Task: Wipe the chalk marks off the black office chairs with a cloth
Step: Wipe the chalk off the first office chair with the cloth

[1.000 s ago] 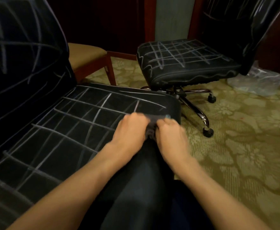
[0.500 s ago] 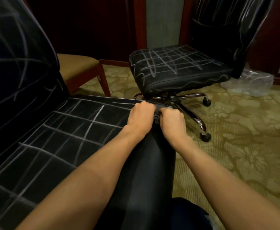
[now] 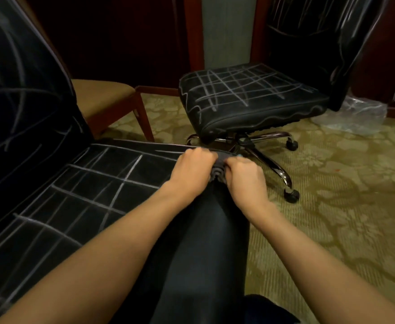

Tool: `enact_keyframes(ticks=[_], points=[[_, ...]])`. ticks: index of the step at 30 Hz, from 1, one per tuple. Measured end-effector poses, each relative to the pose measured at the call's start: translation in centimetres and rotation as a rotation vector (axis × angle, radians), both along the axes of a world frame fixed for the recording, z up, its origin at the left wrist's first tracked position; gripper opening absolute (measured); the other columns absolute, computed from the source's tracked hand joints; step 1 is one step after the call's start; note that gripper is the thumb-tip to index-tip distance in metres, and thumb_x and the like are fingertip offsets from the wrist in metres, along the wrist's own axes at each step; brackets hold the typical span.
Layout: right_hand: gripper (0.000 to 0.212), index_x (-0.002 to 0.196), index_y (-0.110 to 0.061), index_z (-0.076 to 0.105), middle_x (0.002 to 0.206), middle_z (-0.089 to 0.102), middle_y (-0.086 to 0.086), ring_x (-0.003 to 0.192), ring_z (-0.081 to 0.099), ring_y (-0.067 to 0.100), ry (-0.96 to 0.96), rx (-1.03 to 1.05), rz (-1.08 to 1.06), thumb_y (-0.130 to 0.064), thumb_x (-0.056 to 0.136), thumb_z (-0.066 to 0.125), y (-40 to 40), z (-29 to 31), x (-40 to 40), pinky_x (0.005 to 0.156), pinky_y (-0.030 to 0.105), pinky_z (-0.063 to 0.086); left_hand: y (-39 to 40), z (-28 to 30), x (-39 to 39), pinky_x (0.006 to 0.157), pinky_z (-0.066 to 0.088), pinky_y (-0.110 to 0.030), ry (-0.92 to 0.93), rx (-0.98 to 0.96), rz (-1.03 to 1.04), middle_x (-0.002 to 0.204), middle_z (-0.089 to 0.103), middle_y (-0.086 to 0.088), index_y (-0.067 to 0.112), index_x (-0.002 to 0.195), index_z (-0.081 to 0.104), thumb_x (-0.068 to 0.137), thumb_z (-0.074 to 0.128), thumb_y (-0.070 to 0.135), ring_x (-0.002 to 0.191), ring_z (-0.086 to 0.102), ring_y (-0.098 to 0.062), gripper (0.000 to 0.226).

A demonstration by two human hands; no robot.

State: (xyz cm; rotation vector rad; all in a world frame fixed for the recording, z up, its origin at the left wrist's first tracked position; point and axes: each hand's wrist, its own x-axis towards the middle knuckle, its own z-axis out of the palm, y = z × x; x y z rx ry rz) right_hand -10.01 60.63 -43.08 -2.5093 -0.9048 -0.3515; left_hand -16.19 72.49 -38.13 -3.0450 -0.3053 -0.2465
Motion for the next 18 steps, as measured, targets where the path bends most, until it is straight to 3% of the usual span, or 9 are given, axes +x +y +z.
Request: enact_keyframes(ticks=[4,9,14,18], points=[[0.023,0.115,-0.012,0.064,0.112,0.064,0.008,0.108,0.059,0.029,-0.014,-0.04,-0.047,-0.015,0.099,0.049,3.3,0.6,3.4,0.084,0.037,0.046,1.4,0.3,3.1,0.085,0.05,-0.042,-0.018,-0.001,0.065,0.117,0.065,-0.012,0.014,0.118,0.063,0.095,0.058,0.011,0.109,0.062,-0.033,0.024],[0.023,0.116,-0.011,0.062,0.115,0.063,0.007,0.112,0.052,0.027,-0.047,-0.043,-0.031,-0.009,0.097,0.05,3.4,0.7,2.7,0.088,0.035,0.045,1.8,0.4,2.5,0.082,0.051,-0.041,-0.009,-0.068,0.097,0.114,0.065,-0.013,0.015,0.121,0.065,0.095,0.058,0.011,0.106,0.063,-0.033,0.027],[0.011,0.092,-0.007,0.065,0.091,0.065,0.012,0.089,0.058,0.034,-0.132,-0.039,0.127,-0.004,0.082,0.065,0.2,1.2,-2.9,0.075,0.041,0.049,0.3,1.7,-4.0,0.084,0.052,-0.036,0.034,-0.113,0.034,0.114,0.066,-0.008,0.019,0.12,0.065,0.094,0.063,0.021,0.105,0.065,-0.028,0.026],[0.012,0.082,-0.009,0.064,0.081,0.06,0.008,0.078,0.057,0.028,-0.172,0.028,0.262,-0.009,0.075,0.074,-3.8,0.7,-10.5,0.063,0.039,0.051,-1.5,1.1,-13.1,0.085,0.053,-0.038,0.024,-0.182,-0.018,0.105,0.067,-0.001,0.021,0.106,0.066,0.095,0.056,0.024,0.099,0.065,-0.022,0.016]])
